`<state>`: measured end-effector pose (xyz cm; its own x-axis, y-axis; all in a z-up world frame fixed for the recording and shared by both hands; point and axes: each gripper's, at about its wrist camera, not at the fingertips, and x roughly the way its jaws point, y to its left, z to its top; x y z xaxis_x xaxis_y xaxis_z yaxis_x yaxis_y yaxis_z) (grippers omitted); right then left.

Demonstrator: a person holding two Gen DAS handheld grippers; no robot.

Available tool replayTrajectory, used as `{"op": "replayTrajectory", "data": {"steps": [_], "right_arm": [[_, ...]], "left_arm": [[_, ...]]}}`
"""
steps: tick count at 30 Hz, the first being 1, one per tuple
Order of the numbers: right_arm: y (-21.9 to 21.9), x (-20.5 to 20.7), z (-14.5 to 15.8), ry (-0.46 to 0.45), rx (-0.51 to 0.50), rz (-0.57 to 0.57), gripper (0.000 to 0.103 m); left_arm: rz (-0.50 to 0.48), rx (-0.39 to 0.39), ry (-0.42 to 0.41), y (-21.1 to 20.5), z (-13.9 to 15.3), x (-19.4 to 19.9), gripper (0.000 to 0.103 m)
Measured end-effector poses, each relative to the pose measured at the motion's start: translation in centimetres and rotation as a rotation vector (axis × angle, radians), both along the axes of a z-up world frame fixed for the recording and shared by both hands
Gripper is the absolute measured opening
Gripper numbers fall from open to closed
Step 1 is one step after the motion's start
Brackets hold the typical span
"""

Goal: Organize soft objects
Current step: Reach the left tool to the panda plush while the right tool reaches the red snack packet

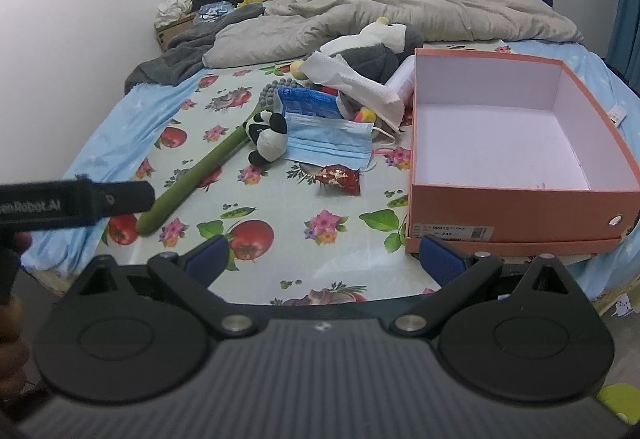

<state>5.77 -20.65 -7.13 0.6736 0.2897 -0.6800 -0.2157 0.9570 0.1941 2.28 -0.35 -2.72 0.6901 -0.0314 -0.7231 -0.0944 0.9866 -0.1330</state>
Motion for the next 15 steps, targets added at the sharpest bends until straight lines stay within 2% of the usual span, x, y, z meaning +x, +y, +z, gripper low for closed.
{"op": "replayTrajectory", "data": {"steps": [3,8,15], "right_arm": [[-0.1,0.3,-0.4,0.001,0.009,-0.004,0.103],[0.1,1.3,-1.0,-0.008,-0.003,-0.008,0.103],[0.7,2.9,-2.0,-0.008,0.009,-0.001,0.103]], "left_arm": [[-0.011,0.005,0.015,-0.1,-0.7,0.7,0.103],[-0.002,-0.045,0.024,1.0,-1.7,2.6,0.103],[-0.031,-0.005,0.003,1.6,-2.4,5.4,0.103]]}}
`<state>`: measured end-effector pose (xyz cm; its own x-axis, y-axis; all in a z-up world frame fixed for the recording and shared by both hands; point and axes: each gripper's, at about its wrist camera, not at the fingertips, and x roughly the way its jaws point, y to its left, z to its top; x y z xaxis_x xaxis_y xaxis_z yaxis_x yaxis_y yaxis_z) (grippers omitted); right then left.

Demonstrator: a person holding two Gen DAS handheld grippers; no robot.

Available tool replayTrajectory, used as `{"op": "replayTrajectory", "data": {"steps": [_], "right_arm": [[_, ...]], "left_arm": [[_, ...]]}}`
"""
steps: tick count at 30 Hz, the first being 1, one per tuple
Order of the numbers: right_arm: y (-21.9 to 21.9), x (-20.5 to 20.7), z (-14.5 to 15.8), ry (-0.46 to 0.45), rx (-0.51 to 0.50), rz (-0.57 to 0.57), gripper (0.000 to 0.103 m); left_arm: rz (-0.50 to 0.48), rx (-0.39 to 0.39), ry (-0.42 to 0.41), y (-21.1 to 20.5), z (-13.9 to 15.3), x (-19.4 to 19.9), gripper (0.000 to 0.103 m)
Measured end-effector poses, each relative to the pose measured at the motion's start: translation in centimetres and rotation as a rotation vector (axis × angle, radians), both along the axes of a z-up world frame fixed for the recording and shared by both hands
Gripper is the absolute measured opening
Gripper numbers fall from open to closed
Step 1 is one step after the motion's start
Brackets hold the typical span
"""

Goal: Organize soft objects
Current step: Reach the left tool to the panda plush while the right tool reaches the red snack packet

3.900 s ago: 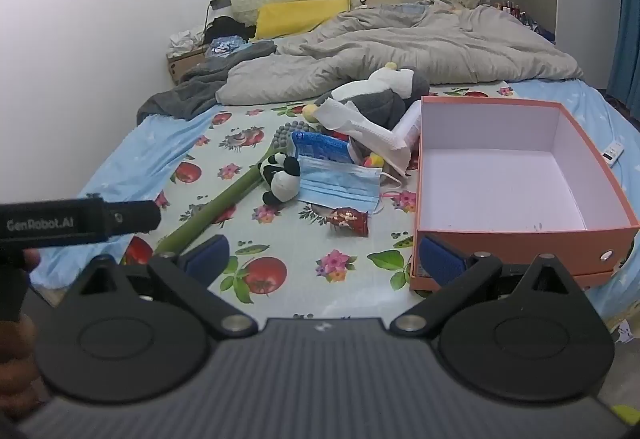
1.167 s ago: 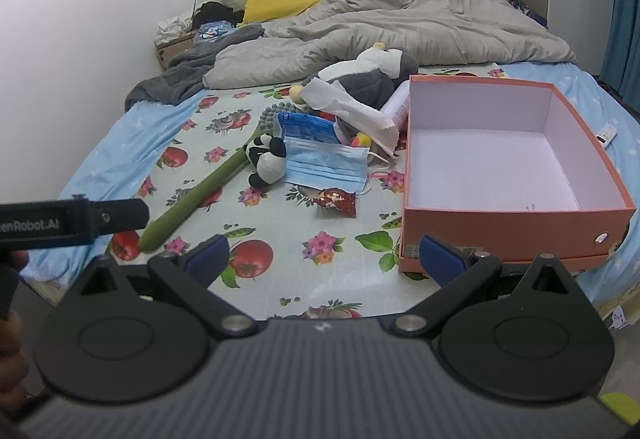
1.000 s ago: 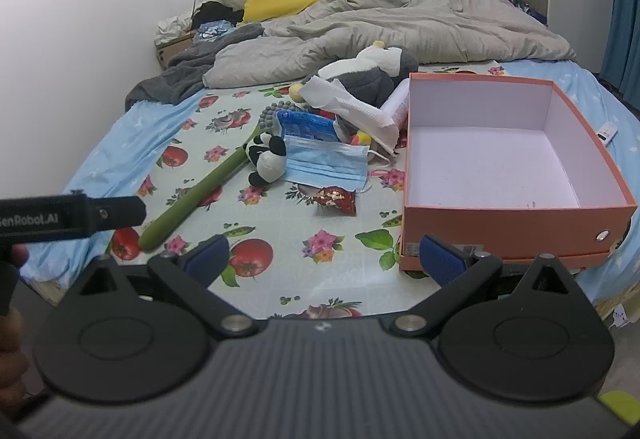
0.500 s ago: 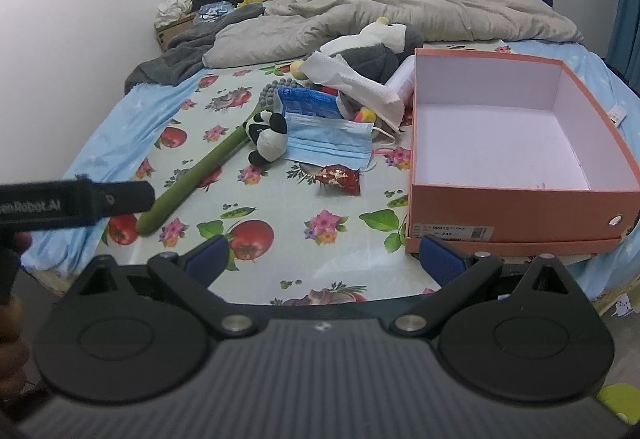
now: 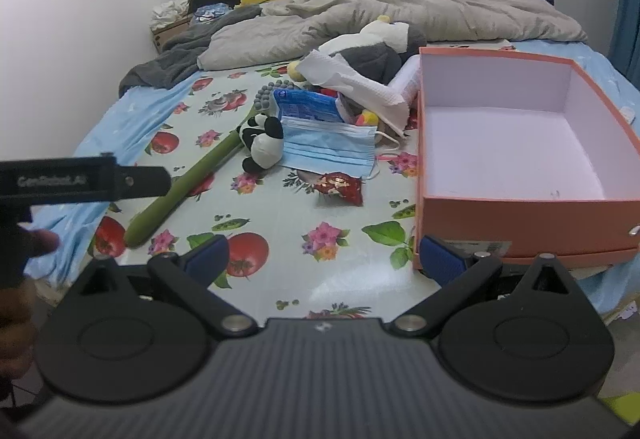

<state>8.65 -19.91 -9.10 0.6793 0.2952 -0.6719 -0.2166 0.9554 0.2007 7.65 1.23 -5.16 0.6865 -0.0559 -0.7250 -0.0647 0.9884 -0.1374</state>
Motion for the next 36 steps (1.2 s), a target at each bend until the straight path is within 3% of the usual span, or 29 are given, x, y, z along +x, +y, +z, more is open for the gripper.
{"op": "replayTrajectory", "data": {"steps": [6,13,20,24,30,36], "right_arm": [[0.6,1.0,-1.2,-0.006,0.009,-0.004,0.103],[1.5,1.8,-1.8,-0.019,-0.004,0.007,0.100],[2.2,2.3,-2.2,-0.031,-0.007,0.036,0.078],[2.8,2.9,-2.6,-0.033,-0.014,0.048,0.074],[3.6,3.9,-3.2,-0.047,-0.026,0.053,0.072],[4.5,5.2,-3.9,-0.076,0.001,0.075,0.072]], "left_arm": [[-0.036,0.047,-0.001,0.2,-1.6,2.1,0.103],[-0.026,0.024,0.013,1.1,-3.0,3.7,0.103],[-0.027,0.004,0.014,1.6,-3.9,5.0,0.103],[-0.023,0.002,0.009,1.9,-4.4,5.9,0.102],[-0.023,-0.016,0.027,2.4,-5.4,7.6,0.094],[-0.036,-0.036,0.043,2.7,-6.7,9.8,0.093]]}}
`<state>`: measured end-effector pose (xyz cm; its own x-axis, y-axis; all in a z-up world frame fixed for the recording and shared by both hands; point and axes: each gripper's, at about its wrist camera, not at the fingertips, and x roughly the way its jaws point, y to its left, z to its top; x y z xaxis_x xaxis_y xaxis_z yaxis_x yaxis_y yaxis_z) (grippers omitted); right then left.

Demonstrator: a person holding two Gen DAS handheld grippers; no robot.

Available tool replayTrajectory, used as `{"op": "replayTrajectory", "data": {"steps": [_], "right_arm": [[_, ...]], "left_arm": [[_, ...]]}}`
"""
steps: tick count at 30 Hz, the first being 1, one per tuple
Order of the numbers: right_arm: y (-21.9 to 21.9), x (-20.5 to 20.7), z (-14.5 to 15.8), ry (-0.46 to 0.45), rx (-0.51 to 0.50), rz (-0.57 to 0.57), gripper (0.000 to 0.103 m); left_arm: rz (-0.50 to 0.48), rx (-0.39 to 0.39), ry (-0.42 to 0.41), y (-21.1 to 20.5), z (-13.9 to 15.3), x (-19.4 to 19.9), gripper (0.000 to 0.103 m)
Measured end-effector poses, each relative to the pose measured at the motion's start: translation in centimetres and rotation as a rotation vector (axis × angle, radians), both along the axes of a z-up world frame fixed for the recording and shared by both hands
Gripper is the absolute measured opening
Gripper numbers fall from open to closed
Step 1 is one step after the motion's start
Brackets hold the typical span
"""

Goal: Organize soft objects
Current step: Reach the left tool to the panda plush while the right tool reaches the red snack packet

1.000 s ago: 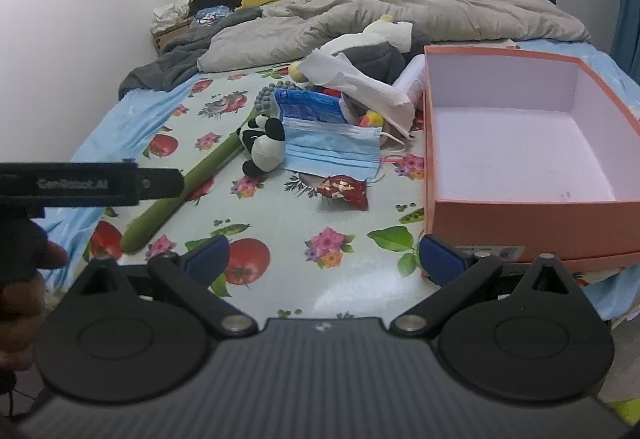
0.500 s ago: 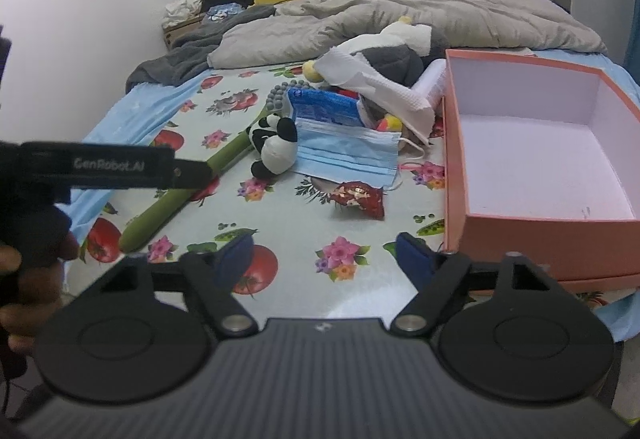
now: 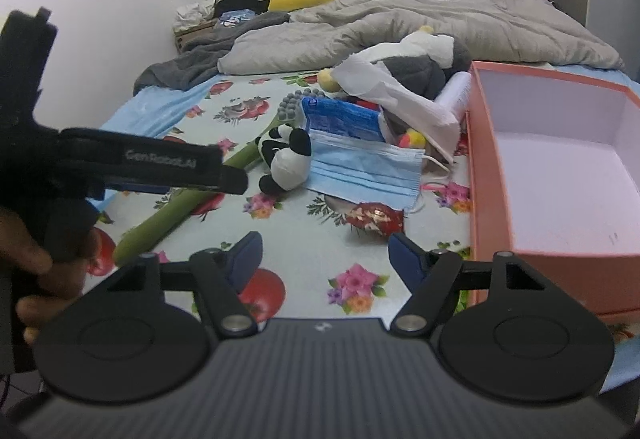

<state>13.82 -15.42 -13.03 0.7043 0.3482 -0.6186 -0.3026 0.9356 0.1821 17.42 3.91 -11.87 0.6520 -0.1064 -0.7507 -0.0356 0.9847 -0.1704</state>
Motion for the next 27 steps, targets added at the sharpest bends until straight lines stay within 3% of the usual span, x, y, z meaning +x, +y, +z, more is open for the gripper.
{"op": "replayTrajectory", "data": {"steps": [16,27], "right_arm": [[2.1,8.4,-5.1,0.056,-0.093,-0.034,0.071],[0.7,12.4,-7.6,0.133,-0.042,-0.095,0.071]], "left_arm": [[-0.021,-0.010,0.077,1.4,-5.2,8.6,0.093],[-0.034,0.008,0.114,0.7,-8.5,14.2,0.093]]}}
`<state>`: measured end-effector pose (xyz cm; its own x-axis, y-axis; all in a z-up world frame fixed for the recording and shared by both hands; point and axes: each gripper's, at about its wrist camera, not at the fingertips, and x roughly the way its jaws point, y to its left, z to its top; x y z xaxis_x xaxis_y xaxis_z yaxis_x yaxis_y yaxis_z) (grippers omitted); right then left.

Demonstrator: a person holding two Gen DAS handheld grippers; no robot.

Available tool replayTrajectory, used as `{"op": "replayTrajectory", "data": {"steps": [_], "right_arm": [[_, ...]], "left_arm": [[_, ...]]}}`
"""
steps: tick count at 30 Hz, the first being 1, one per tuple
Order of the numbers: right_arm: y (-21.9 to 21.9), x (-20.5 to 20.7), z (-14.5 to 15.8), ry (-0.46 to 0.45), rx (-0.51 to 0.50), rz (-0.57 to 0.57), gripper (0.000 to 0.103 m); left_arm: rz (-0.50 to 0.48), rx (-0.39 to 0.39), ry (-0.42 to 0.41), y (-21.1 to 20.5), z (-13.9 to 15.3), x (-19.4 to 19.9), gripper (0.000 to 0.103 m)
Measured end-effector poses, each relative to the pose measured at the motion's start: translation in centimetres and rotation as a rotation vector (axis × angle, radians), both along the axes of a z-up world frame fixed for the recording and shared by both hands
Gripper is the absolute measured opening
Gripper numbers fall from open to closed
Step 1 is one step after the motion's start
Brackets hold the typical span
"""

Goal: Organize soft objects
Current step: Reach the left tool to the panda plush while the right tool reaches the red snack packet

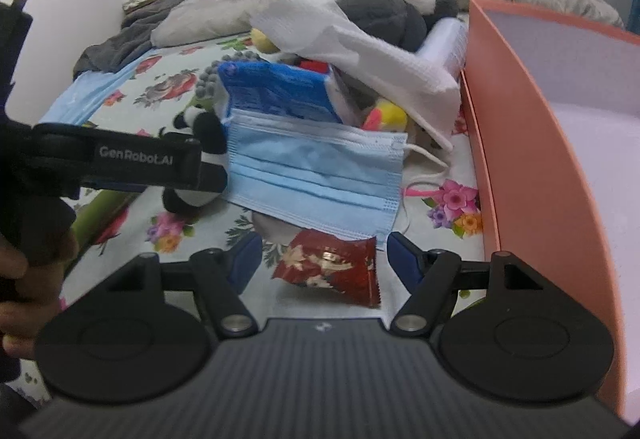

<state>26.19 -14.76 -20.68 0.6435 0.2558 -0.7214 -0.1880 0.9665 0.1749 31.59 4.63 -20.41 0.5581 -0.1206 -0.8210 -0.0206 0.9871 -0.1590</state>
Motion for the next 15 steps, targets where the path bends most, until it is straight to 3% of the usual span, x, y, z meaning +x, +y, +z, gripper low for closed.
{"op": "replayTrajectory", "data": {"steps": [8,11,15], "right_arm": [[-1.0,1.6,-2.2,0.118,0.099,-0.047,0.068],[-1.0,1.6,-2.0,0.112,0.087,-0.045,0.059],[-1.1,1.5,-1.7,0.123,0.092,-0.048,0.055]], "left_arm": [[0.027,-0.024,0.033,0.1,-2.1,2.1,0.093],[0.035,-0.019,0.033,0.2,-2.0,2.4,0.080],[0.059,-0.021,0.057,0.7,-1.9,2.4,0.068]]}}
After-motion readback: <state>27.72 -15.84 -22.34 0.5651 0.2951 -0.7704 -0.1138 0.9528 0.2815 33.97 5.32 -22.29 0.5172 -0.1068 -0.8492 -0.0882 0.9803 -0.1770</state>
